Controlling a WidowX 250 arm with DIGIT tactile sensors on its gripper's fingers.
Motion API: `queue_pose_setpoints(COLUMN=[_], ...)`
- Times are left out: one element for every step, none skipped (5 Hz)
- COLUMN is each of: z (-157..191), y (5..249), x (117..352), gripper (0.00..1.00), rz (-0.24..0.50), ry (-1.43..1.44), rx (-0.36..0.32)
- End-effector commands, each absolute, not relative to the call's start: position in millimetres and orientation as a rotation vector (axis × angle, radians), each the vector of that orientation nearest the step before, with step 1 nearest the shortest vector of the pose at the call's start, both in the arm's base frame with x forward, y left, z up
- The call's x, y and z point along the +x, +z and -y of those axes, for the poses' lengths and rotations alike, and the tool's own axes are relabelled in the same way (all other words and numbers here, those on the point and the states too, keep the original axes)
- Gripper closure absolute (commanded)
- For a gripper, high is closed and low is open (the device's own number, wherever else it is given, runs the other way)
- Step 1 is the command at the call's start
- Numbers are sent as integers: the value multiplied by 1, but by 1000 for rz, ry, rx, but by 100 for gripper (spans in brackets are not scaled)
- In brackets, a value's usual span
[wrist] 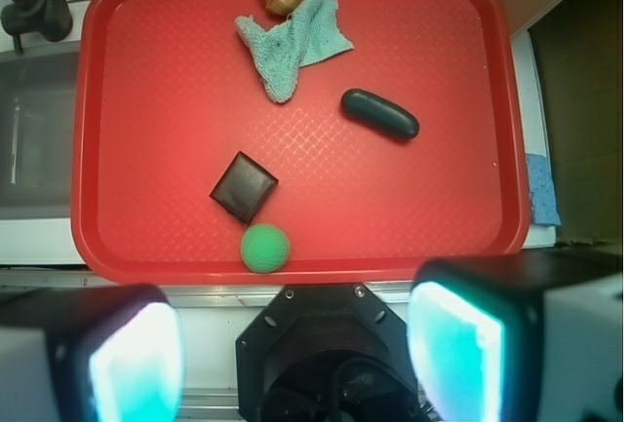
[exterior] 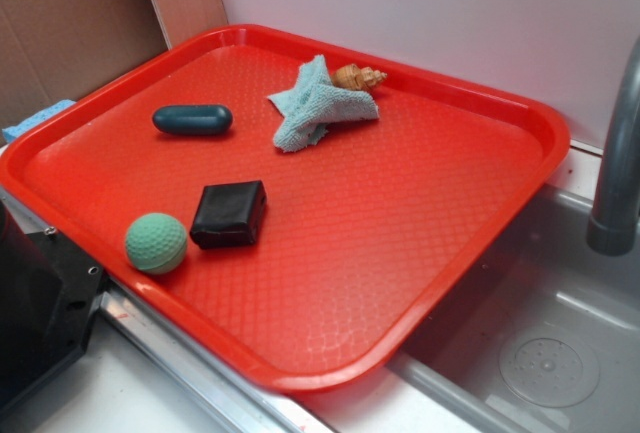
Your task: Grab the blue cloth.
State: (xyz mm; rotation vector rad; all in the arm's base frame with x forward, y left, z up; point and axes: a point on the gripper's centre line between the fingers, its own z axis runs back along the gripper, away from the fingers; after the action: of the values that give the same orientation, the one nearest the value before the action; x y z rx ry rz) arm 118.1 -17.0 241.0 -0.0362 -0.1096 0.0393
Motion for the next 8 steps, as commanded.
queue_pose_setpoints(z=[17,15,12,13,15,15,15,14], y=[241,242,238,225,204,180,160,141], x=[118,120,126,136,157,181,206,226], gripper=[0,0,0,0,0,0,0,0], rz=[110,121,123,245,299,332,370,387], ry=[39,58,79,183,270,337,319,342], rx=[-36,-36,-33,-36,34,45,43,74])
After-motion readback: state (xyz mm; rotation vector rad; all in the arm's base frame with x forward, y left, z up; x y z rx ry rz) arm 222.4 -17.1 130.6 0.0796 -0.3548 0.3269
